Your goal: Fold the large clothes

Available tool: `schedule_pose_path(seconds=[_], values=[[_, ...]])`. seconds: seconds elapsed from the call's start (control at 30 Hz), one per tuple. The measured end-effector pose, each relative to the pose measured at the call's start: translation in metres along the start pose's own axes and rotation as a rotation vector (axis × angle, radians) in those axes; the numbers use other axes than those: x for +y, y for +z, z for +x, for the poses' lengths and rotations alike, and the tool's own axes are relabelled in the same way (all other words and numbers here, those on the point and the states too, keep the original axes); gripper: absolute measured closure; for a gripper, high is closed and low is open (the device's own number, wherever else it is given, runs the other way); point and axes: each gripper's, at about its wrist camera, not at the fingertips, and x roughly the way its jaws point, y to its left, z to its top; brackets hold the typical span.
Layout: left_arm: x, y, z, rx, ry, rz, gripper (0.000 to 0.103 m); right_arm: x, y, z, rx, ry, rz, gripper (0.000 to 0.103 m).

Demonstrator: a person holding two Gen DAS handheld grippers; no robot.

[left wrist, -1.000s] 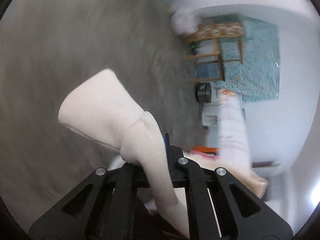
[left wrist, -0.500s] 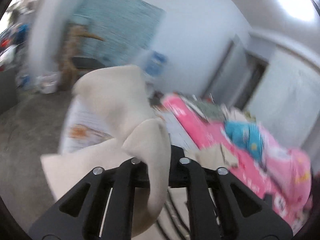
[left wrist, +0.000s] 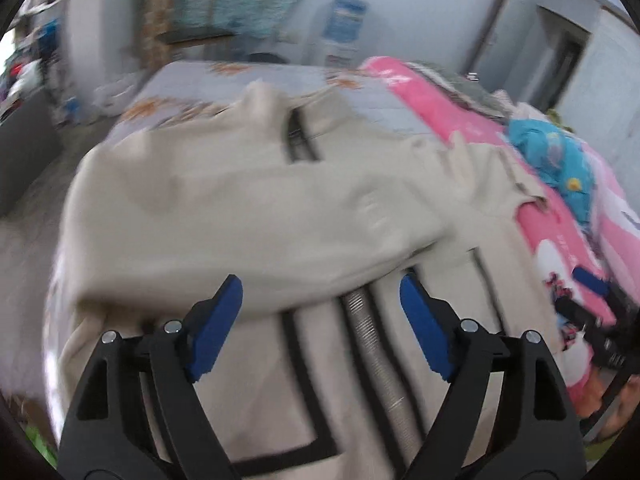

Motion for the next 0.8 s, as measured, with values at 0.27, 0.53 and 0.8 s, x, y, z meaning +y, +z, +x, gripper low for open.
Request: schedule_pose_path(seconds=[0.27,0.53,0.8], values=[[0.033,-0.034,0.03,0.062,0.201,-0.03,0.014,0.051,0.002,0.074,0.201,0.032,-0.201,0.006],[0.026,-0.042,0.032,0.063,0.254,0.057,0.008,0.052,-0.004,0.108,0.28,0.092,-0.25,0.006],[0.028,-0.044,0.03,0.057,0.238,0.076,0.008,0.043,0.025,0.106,0.299,0.18,-0.26,0.006]])
